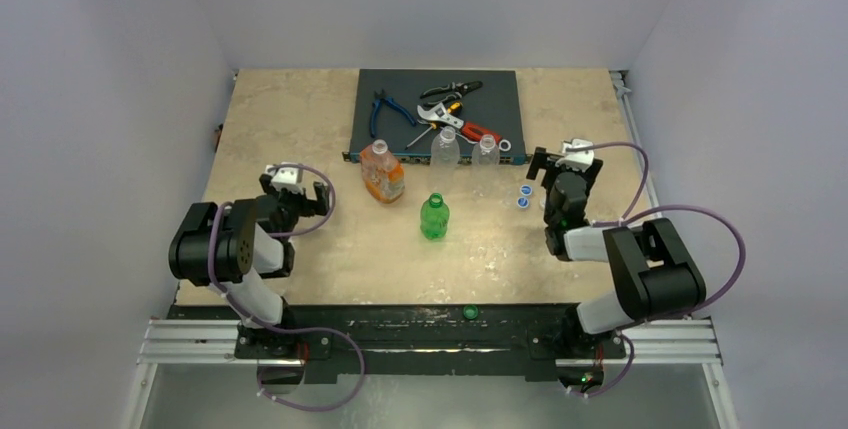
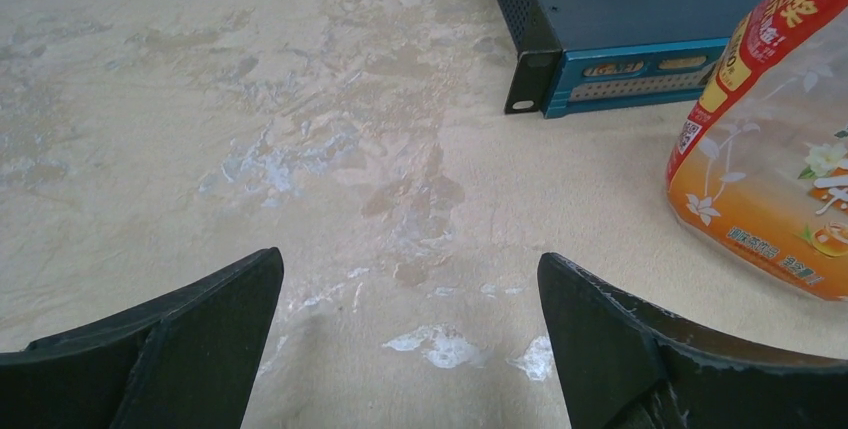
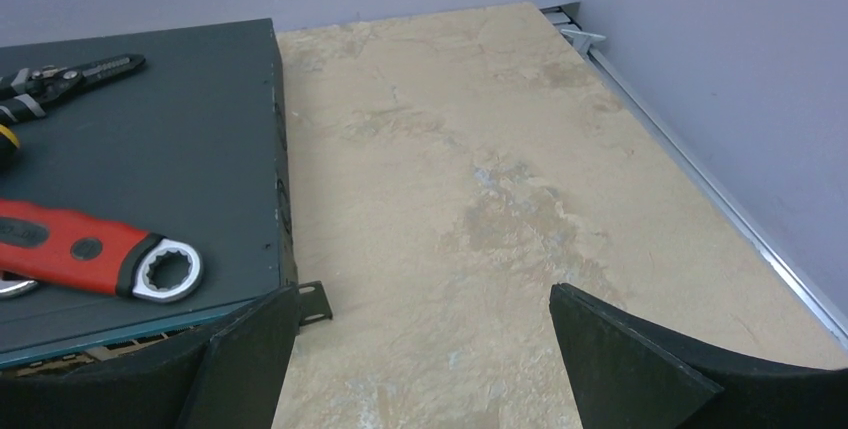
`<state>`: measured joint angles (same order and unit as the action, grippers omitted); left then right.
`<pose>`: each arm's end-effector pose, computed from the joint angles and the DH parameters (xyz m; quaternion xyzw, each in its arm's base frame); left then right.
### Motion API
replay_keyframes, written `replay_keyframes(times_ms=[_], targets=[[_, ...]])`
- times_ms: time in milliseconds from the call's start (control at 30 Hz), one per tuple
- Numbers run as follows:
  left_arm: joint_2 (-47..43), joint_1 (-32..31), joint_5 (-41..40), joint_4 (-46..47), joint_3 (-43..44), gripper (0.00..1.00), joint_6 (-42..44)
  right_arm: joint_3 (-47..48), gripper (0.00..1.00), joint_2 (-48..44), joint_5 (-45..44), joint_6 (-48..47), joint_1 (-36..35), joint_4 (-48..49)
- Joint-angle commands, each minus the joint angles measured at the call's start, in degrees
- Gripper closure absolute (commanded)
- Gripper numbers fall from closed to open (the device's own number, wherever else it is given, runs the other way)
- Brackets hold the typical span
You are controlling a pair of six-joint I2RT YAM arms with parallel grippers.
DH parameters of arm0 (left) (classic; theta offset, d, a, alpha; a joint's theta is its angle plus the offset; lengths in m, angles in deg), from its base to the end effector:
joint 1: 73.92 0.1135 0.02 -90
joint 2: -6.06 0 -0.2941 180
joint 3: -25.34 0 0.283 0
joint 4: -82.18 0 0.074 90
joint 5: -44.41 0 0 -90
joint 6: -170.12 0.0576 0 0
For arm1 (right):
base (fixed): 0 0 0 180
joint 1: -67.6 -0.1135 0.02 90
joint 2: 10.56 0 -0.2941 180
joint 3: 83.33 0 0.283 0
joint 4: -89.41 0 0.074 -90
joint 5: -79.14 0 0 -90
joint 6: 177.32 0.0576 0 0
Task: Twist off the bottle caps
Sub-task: Reset both arms
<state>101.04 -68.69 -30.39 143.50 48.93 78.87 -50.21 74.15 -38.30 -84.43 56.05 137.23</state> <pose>0.2637 0.0090 0.1156 0.0419 0.7633 -0.0792 0.6398 0.2929 0.0328 0.1764 0.1081 0.7194 -0.0883 0.6805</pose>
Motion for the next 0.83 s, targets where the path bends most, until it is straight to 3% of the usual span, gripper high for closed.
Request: replay_keyframes(times_ms=[0, 67, 133, 200, 267, 333, 433, 800], targets=[[0.23, 0.37, -2.01, 7.7, -0.26, 0.0, -2.01, -1.3, 0.01, -0.01, -1.71, -0.22, 0.61, 8.76], [1.34, -0.36, -2.34, 6.38, 1.51, 0.0, -1.82, -2.28, 0.01, 0.29, 0.64, 2.12, 2.95, 9.76], [0.22, -1.87, -4.0, 1.53, 2.97, 0.0, -0.09, -5.37, 0.01, 3.39, 1.34, 0.09, 3.83, 20.57], [0.46, -2.57, -5.02, 1.55, 3.15, 0.0, 0.18, -3.74, 0.01, 1.25, 2.4, 3.4, 4.16, 11.68], [0.33, -2.57, -4.9, 1.7, 2.95, 0.0, 0.09, -4.52, 0.01, 2.62, 2.06, 1.68, 4.33, 16.87], [0.39, -2.58, -4.89, 2.03, 2.98, 0.0, 0.07, -4.33, 0.01, 1.21, 2.39, 3.44, 4.29, 13.17], [0.31, -2.6, -4.91, 2.03, 2.99, 0.0, 0.03, -5.04, 0.01, 2.26, 1.7, 1.64, 4.33, 17.45], [0.33, -3.33, -6.49, 1.02, 3.44, 0.0, 0.63, -5.0, 0.01, 2.31, 1.56, 1.36, 4.31, 17.56]])
